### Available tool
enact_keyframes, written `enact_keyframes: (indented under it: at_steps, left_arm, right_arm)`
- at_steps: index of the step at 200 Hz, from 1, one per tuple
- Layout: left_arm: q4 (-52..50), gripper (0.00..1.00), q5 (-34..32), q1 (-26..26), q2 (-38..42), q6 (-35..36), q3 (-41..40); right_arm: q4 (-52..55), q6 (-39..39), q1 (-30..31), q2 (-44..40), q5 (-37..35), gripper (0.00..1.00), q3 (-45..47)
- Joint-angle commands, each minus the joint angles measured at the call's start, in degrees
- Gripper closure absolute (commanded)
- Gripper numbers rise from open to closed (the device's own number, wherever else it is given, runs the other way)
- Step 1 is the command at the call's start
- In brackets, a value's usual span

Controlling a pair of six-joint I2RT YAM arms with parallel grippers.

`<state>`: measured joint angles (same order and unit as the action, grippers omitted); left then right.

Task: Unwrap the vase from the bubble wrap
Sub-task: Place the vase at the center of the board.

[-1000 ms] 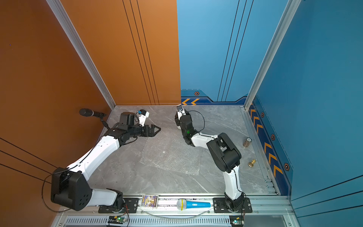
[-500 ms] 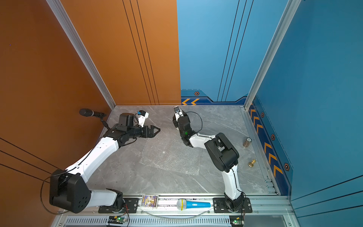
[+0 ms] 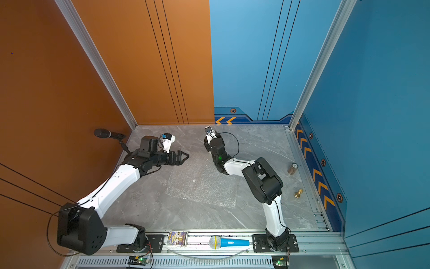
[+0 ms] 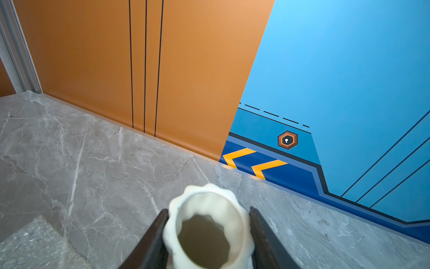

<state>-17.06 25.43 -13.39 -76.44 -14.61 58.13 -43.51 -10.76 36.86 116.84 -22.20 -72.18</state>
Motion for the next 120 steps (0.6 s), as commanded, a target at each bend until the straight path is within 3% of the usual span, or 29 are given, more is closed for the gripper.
enact_keyframes:
  at_steps: [1,120]
  left_arm:
    - [-0.13,0.02,-0.69,0.57,1.16,0.20,-0.30]
    - [-0.44,0.02,-0.76,0.64,1.56,0.11,-0.22]
  right_arm:
    - [-4.47,-1.09,0.41,-0.46,-1.03,0.80,-2.00]
    - [-5.30,-1.13,0.35,-0.49,-0.83,0.48,-1.38]
